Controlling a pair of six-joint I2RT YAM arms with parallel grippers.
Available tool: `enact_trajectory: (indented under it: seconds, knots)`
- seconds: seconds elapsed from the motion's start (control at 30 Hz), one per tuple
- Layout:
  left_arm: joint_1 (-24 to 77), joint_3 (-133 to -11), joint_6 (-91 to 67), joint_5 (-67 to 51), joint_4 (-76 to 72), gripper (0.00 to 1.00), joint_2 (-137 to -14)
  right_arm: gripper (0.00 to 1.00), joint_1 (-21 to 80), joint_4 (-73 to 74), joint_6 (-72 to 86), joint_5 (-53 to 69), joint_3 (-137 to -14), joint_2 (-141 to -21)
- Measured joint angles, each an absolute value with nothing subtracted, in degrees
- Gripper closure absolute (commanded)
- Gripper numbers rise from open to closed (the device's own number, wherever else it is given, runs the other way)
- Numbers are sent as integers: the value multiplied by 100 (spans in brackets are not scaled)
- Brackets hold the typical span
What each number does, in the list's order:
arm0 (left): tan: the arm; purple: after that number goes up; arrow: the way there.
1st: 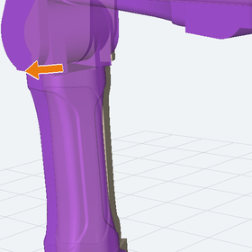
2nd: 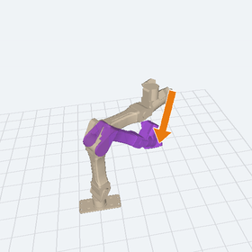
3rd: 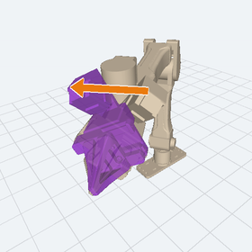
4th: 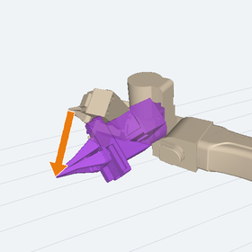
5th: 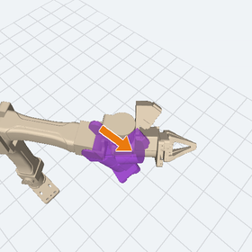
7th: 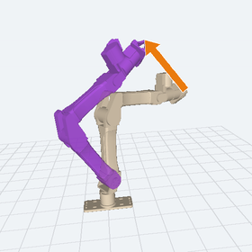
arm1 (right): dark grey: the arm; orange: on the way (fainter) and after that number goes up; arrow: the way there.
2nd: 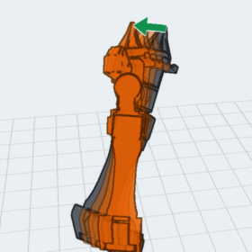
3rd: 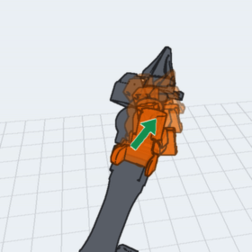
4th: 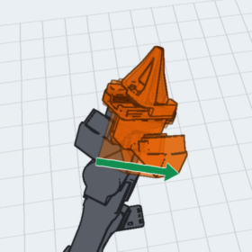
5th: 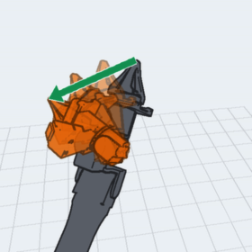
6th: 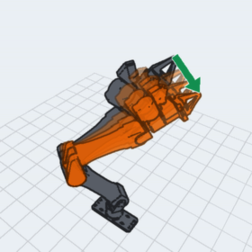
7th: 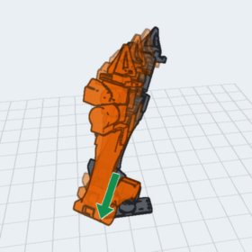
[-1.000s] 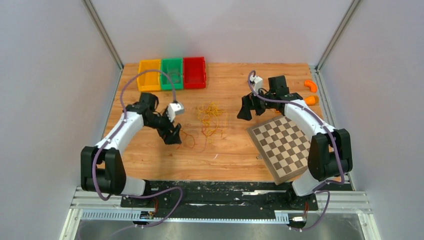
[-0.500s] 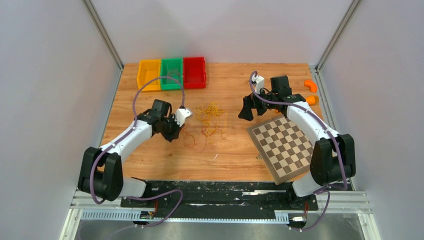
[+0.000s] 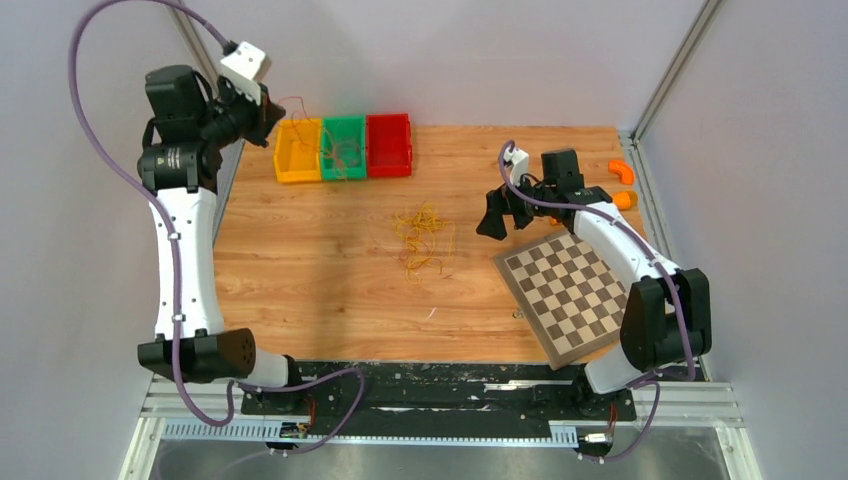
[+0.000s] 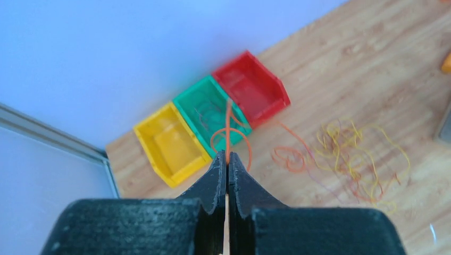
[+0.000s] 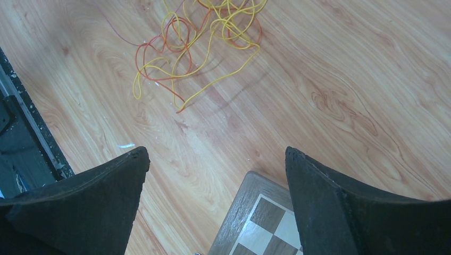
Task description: Untangle the cables
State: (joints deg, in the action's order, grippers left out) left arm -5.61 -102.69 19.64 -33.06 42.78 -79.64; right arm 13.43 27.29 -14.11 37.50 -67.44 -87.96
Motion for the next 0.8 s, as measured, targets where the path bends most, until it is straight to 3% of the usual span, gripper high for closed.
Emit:
enact_trajectory:
  seconds: [0.2, 0.53, 0.8]
  knots:
    - [-840, -11625, 1098, -3599, 4032, 100, -8820, 3, 1343, 2727, -1411, 3747, -6877, -8816]
    - [-1225, -12549, -16, -3221, 3306, 100, -9902, 3, 1343, 2724, -1411, 3734, -6993, -8888]
    - [-1723, -12617, -1216, -3334, 2622, 100, -10082, 3, 1343, 2724, -1411, 3736, -7201, -9098]
